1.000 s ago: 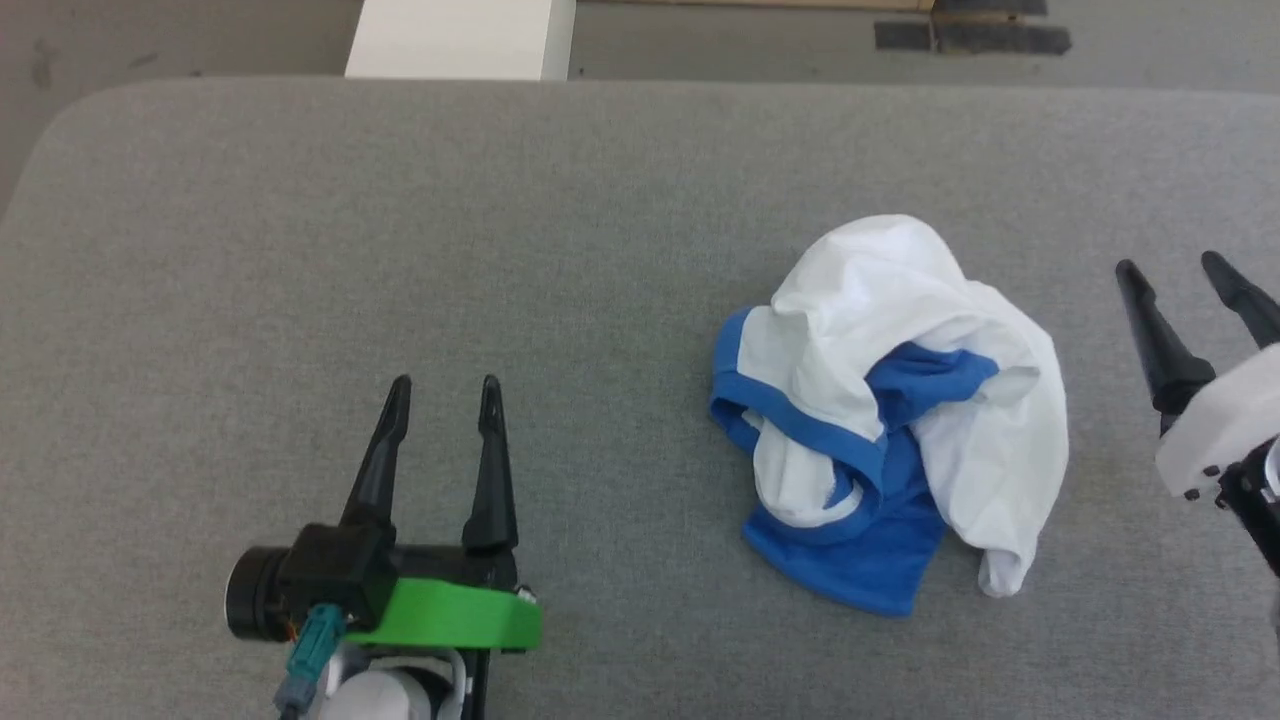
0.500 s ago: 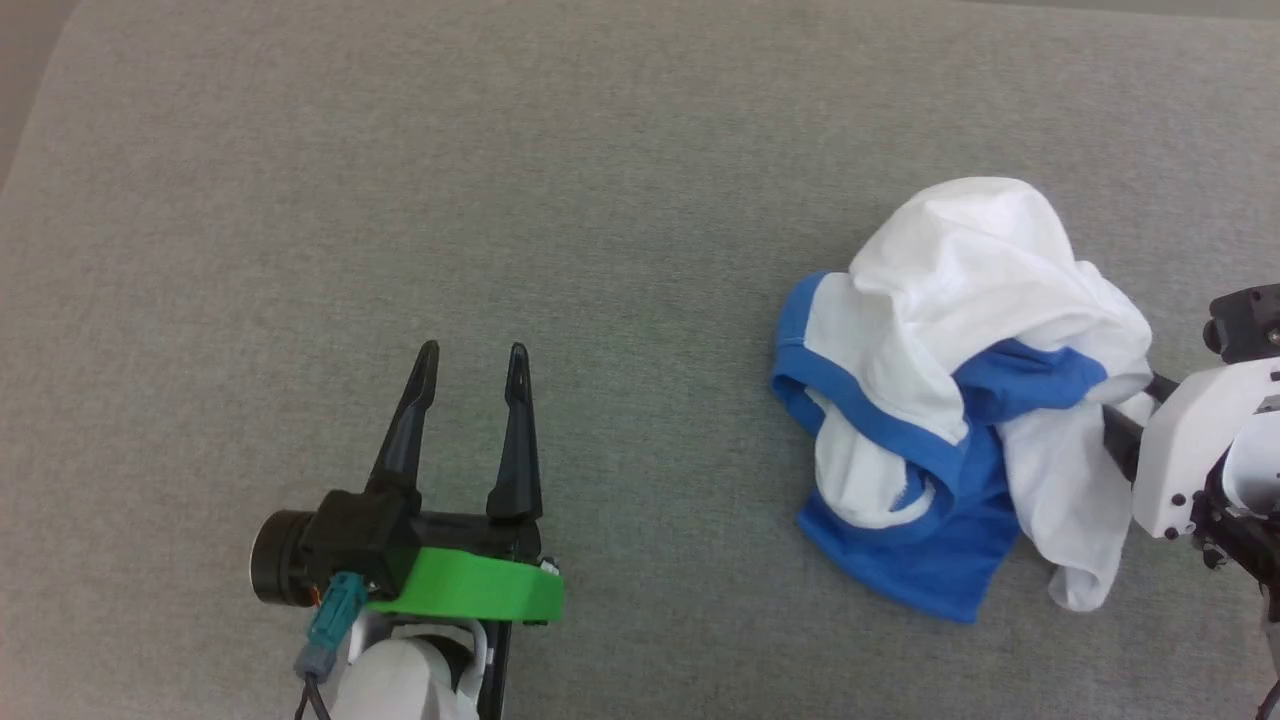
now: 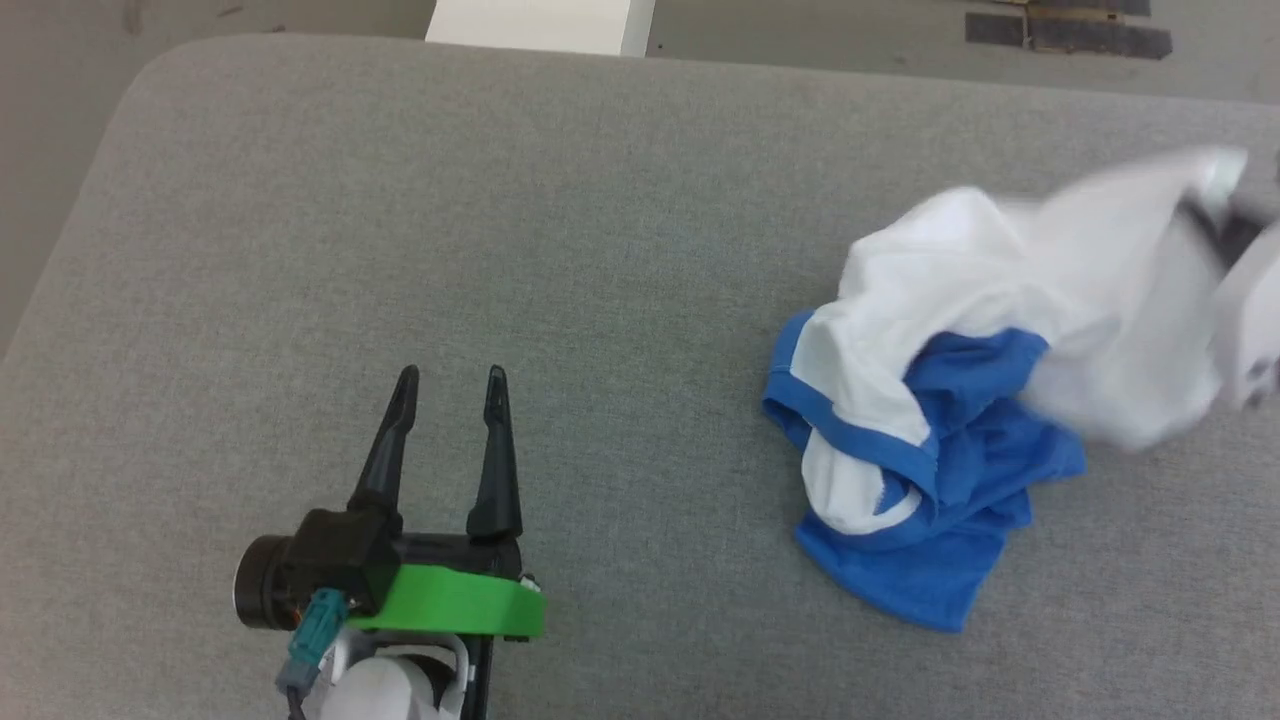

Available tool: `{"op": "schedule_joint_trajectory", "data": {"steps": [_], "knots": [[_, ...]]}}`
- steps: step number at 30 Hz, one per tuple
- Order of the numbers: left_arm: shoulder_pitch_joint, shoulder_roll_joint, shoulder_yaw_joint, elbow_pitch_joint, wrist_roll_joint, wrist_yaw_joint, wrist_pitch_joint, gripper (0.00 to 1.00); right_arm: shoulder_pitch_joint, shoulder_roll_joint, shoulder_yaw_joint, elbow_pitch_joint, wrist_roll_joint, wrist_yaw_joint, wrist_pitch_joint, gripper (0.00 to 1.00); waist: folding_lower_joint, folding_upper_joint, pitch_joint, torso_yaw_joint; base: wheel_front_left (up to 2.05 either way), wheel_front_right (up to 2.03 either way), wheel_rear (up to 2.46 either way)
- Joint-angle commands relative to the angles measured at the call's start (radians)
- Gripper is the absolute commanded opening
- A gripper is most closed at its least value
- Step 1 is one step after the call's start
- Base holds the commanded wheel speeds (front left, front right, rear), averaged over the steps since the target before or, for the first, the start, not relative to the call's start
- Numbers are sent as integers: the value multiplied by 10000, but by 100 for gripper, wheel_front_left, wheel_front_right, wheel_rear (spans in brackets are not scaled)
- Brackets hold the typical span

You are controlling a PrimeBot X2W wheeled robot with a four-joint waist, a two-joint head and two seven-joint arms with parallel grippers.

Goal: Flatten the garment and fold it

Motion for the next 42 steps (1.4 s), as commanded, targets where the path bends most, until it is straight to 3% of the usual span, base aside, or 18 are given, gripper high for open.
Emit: {"op": "schedule_joint_trajectory", "data": {"steps": [1,4,8,16,17,18,24,30,36,42], "knots": [[79,-49,50,-67,152,-50,-47,100,-623,-236,131,-94,-171,-15,-127,0,0,-1,109,28,0,0,0],[-35,-51,-9,-151,140,-72,-47,100,-2031,-875,543,76,-747,-15,-456,0,0,-1,519,204,0,0,0],[-366,-52,-306,-200,48,-34,-47,100,-3369,-1196,699,998,-1364,-15,-1057,0,0,-1,1103,580,0,0,0],[-971,-53,-828,-175,-105,187,-47,100,-3713,-763,794,3373,-1840,-15,-1582,0,0,-1,1853,1195,0,0,0],[-1004,-54,-858,-170,-118,211,-47,100,-3649,-691,793,3588,-1867,-15,-1627,22,0,-1,1883,1218,0,0,0],[-1040,-54,-884,-165,-128,242,-47,100,-3580,-611,774,3839,-1896,-15,-1719,100,0,-1,1915,1231,0,0,0],[-1127,-54,-895,-65,-137,348,-47,100,-3663,-405,837,4389,-1896,-15,-2321,100,0,-1,1777,1020,0,0,0],[-962,-54,-704,88,-93,304,-47,100,-3525,-298,944,3775,-872,-15,-2602,100,0,-1,1011,557,0,0,0],[-461,-54,-260,162,31,179,-47,100,-2044,-193,586,2145,182,-15,-2485,100,0,-1,14,76,0,0,0],[209,-33,169,130,118,-10,-47,100,643,348,-307,-148,601,-15,-1867,100,0,-1,-692,-245,0,0,0]]}}
